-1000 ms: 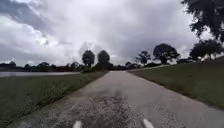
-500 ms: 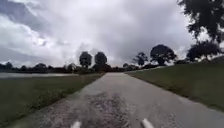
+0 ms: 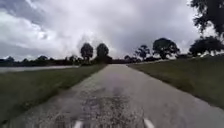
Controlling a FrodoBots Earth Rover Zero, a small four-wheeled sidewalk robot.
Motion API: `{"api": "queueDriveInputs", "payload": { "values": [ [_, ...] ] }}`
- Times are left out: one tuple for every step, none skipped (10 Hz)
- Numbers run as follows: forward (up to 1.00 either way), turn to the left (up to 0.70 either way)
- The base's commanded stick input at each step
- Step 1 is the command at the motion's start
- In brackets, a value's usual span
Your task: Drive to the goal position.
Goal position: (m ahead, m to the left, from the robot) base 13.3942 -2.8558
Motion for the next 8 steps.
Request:
{"api": "queueDriveInputs", "payload": {
  "values": [
    [0.7, 0.0],
    [0.7, 0.0],
    [0.7, 0.0],
    [0.7, 0.0],
    [0.7, 0.0],
    [0.7, 0.0],
    [0.7, 0.0],
    [0.7, 0.0]
  ]
}}
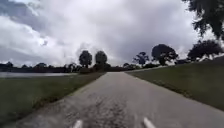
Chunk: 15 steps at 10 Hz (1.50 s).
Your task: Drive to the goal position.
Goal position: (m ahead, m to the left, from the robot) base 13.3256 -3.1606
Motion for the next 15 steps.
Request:
{"api": "queueDriveInputs", "payload": {
  "values": [
    [0.7, 0.0],
    [0.7, 0.0],
    [0.7, 0.0],
    [0.7, 0.0],
    [0.7, 0.0],
    [0.7, 0.0],
    [0.7, 0.0],
    [0.7, 0.0],
    [0.7, 0.0],
    [0.7, 0.0],
    [0.7, 0.0],
    [0.7, 0.0],
    [0.7, 0.0],
    [0.7, 0.0],
    [0.7, 0.0]
  ]
}}
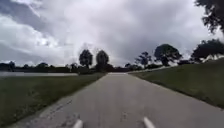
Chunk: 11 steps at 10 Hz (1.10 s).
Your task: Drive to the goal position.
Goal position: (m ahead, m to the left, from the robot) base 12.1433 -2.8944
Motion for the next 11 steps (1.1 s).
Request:
{"api": "queueDriveInputs", "payload": {
  "values": [
    [0.7, 0.0],
    [0.7, 0.0],
    [0.7, 0.0],
    [0.7, 0.0],
    [0.7, 0.0],
    [0.7, 0.0],
    [0.7, 0.0],
    [0.7, 0.0],
    [0.7, 0.0],
    [0.7, 0.0],
    [0.7, 0.0]
  ]
}}
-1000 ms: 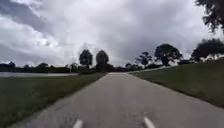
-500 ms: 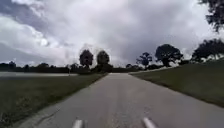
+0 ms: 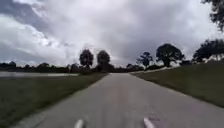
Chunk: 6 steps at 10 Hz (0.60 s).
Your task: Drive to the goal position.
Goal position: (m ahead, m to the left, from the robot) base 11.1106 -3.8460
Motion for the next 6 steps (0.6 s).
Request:
{"api": "queueDriveInputs", "payload": {
  "values": [
    [0.7, 0.0],
    [0.7, 0.0],
    [0.7, 0.0],
    [0.7, 0.0],
    [0.7, 0.0],
    [0.7, 0.0]
  ]
}}
